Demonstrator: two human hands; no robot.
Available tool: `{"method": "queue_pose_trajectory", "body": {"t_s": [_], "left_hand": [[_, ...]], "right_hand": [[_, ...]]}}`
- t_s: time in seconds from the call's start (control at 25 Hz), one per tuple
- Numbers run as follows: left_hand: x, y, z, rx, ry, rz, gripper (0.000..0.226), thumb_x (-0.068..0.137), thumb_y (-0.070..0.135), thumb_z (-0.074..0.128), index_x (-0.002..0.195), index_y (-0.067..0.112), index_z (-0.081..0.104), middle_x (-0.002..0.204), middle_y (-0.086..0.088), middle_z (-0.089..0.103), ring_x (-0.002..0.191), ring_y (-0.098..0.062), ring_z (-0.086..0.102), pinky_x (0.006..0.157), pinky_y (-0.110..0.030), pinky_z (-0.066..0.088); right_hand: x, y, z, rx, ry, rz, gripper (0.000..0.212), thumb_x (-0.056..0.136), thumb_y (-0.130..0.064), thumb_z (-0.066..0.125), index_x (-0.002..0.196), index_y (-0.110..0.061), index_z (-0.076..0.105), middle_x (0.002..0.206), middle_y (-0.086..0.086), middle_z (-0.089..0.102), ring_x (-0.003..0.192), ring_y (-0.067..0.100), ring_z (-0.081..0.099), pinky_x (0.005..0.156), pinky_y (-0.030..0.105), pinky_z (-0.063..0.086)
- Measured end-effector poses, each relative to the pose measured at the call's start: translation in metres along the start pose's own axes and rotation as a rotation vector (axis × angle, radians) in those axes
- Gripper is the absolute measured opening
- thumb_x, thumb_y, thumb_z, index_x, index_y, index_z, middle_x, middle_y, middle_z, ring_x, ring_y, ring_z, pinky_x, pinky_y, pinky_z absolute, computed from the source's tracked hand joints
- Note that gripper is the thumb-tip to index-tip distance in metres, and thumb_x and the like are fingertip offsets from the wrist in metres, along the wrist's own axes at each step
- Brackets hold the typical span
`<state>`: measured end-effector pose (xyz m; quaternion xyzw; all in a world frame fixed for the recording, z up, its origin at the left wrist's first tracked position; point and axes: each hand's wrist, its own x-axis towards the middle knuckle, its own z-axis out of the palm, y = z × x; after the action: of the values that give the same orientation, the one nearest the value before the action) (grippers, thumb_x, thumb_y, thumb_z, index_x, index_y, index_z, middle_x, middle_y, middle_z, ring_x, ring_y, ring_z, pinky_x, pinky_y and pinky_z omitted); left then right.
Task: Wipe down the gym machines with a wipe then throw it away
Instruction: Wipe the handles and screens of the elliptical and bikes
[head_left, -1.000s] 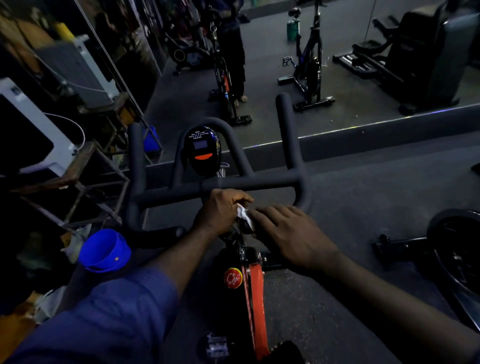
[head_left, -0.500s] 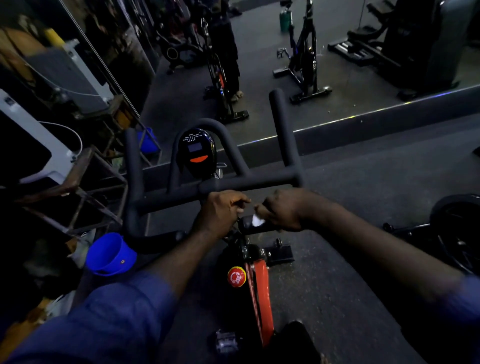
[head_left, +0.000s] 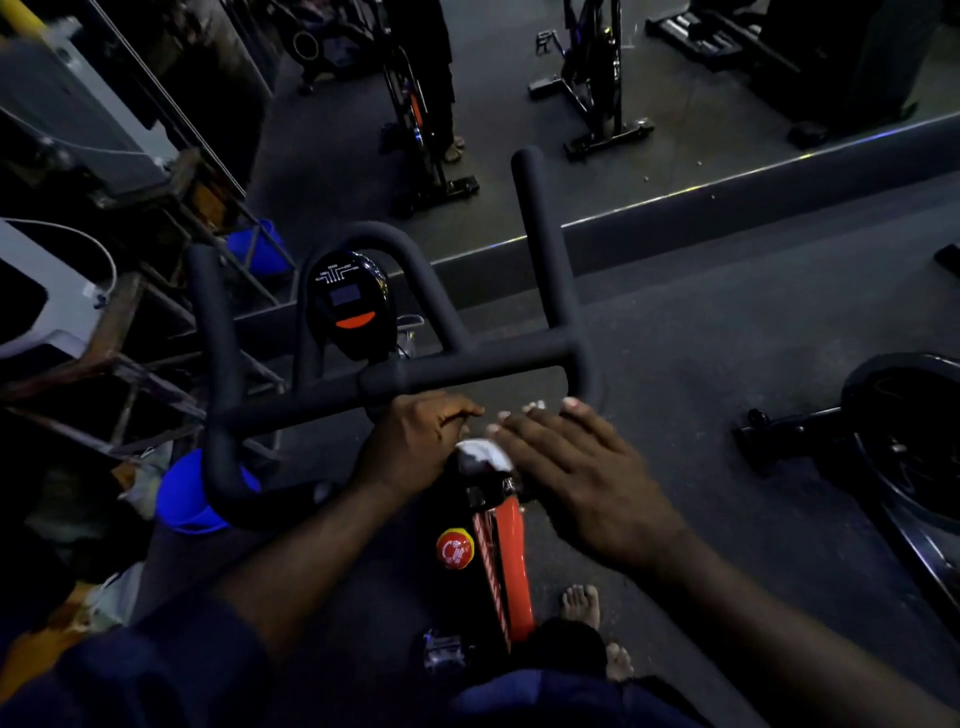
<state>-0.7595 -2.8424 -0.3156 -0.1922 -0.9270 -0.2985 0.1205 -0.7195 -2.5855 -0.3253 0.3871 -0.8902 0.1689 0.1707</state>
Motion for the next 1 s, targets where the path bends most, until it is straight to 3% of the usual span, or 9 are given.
{"method": "queue_pose_trajectory", "body": {"t_s": [0.08, 0.2, 0.36, 0.56, 0.68, 0.8, 0.88, 1.0], "left_hand": [[-0.001, 0.006, 0.002, -0.009, 0.016, -0.073, 0.028, 0.084, -0.001, 0.064, 0.102, 0.009, 0.082, 0.091, 0.002, 0.076, 0.080, 0.003, 0.066, 0.078, -0.017, 0.055], [0.001, 0.006, 0.001, -0.055, 0.020, -0.144, 0.031, 0.088, -0.008, 0.064, 0.103, 0.013, 0.082, 0.084, 0.004, 0.076, 0.070, -0.001, 0.071, 0.072, -0.015, 0.055], [0.002, 0.005, 0.001, -0.070, 0.034, -0.201, 0.034, 0.089, -0.008, 0.063, 0.104, 0.015, 0.083, 0.080, 0.002, 0.078, 0.068, -0.002, 0.072, 0.071, -0.018, 0.058], [0.003, 0.007, 0.000, -0.043, 0.037, -0.160, 0.032, 0.084, -0.005, 0.063, 0.101, 0.012, 0.083, 0.084, 0.000, 0.077, 0.070, -0.005, 0.072, 0.072, -0.018, 0.058], [0.000, 0.006, 0.000, -0.030, 0.039, -0.138, 0.030, 0.084, 0.000, 0.062, 0.101, 0.012, 0.083, 0.088, 0.000, 0.078, 0.070, -0.002, 0.069, 0.074, -0.017, 0.057], [0.003, 0.008, -0.001, -0.028, 0.045, -0.140, 0.030, 0.087, -0.003, 0.063, 0.101, 0.013, 0.083, 0.087, 0.000, 0.079, 0.068, -0.003, 0.071, 0.072, -0.013, 0.055], [0.004, 0.009, -0.001, -0.024, 0.051, -0.159, 0.029, 0.089, -0.004, 0.065, 0.101, 0.014, 0.084, 0.087, 0.000, 0.080, 0.069, -0.003, 0.071, 0.073, -0.015, 0.056], [0.002, 0.010, -0.002, -0.040, 0.041, -0.174, 0.027, 0.090, -0.003, 0.067, 0.101, 0.016, 0.084, 0.088, 0.001, 0.080, 0.071, -0.005, 0.073, 0.072, -0.023, 0.060]], "right_hand": [[-0.012, 0.041, -0.004, -0.027, 0.084, 0.099, 0.051, 0.111, -0.031, 0.025, 0.150, -0.017, 0.055, 0.161, 0.003, 0.047, 0.149, 0.023, 0.043, 0.127, 0.046, 0.021], [-0.012, 0.039, 0.001, 0.078, 0.196, 0.234, 0.043, 0.106, -0.020, 0.047, 0.147, -0.012, 0.058, 0.160, 0.007, 0.046, 0.152, 0.025, 0.037, 0.123, 0.053, 0.030], [-0.011, -0.005, 0.009, 0.178, 0.165, 0.094, 0.044, 0.104, -0.015, 0.040, 0.142, -0.004, 0.062, 0.150, 0.012, 0.056, 0.142, 0.030, 0.049, 0.120, 0.047, 0.037], [0.019, 0.065, -0.018, 0.041, 0.152, 0.206, 0.043, 0.093, -0.021, 0.053, 0.132, -0.011, 0.068, 0.134, 0.011, 0.062, 0.125, 0.035, 0.055, 0.096, 0.050, 0.050], [0.023, 0.056, -0.016, 0.061, 0.170, 0.246, 0.040, 0.098, -0.021, 0.053, 0.134, -0.010, 0.067, 0.130, 0.011, 0.058, 0.115, 0.031, 0.054, 0.092, 0.043, 0.050], [0.002, 0.019, -0.006, 0.224, 0.271, 0.467, 0.050, 0.089, 0.005, 0.064, 0.136, -0.012, 0.066, 0.131, 0.011, 0.052, 0.115, 0.026, 0.053, 0.094, 0.025, 0.046], [-0.004, -0.009, 0.000, 0.266, 0.246, 0.401, 0.050, 0.088, 0.007, 0.065, 0.135, -0.010, 0.067, 0.129, 0.013, 0.053, 0.118, 0.025, 0.052, 0.098, 0.023, 0.043], [0.017, 0.011, -0.004, 0.204, 0.180, 0.221, 0.043, 0.085, 0.000, 0.063, 0.127, -0.007, 0.070, 0.122, 0.015, 0.058, 0.112, 0.028, 0.053, 0.094, 0.032, 0.048]]}}
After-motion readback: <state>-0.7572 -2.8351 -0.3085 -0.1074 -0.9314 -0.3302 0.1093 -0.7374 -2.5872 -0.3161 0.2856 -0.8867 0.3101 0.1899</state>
